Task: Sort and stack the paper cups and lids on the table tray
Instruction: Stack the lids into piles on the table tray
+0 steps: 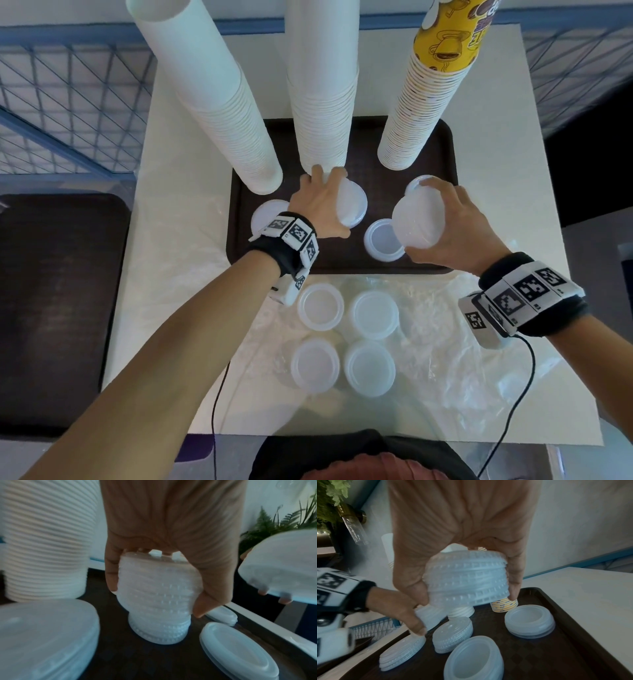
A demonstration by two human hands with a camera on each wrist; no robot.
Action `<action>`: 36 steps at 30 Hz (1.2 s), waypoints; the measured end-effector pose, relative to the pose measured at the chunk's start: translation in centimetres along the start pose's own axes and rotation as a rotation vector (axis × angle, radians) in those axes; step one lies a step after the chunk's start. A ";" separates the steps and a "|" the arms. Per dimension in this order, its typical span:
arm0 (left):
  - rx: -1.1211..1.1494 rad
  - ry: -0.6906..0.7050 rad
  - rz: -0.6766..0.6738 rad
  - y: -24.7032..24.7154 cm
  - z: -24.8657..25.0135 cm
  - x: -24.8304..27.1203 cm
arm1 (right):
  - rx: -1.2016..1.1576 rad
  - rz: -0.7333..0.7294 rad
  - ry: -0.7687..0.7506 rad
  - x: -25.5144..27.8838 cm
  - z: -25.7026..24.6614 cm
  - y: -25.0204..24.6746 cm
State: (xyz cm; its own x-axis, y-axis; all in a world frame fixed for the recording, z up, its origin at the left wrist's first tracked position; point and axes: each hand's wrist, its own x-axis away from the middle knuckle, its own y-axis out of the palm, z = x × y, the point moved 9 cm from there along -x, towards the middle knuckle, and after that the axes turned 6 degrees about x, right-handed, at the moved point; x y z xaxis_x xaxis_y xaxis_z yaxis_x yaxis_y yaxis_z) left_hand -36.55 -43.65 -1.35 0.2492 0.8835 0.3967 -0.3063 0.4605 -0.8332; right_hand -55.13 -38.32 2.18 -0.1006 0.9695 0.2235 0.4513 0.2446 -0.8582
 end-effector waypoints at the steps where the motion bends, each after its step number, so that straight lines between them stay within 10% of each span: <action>1: -0.006 0.012 -0.022 0.5 0.6 -0.5 | -0.003 0.011 0.003 0.2 0.2 -0.2; 17: -0.229 0.085 -0.106 3.1 1.6 -3.8 | -0.051 0.056 0.041 0.9 2.4 -1.5; 36: 0.011 -0.085 -0.051 3.0 0.4 -3.4 | -0.028 0.059 0.011 1.3 1.8 -1.6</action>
State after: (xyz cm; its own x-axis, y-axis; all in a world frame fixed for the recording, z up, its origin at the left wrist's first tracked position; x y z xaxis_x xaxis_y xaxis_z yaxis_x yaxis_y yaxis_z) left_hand -38.72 -45.18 -5.06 0.1857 0.8626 0.4706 -0.3050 0.5058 -0.8069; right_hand -57.56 -37.43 3.05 -0.0635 0.9820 0.1778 0.4805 0.1862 -0.8570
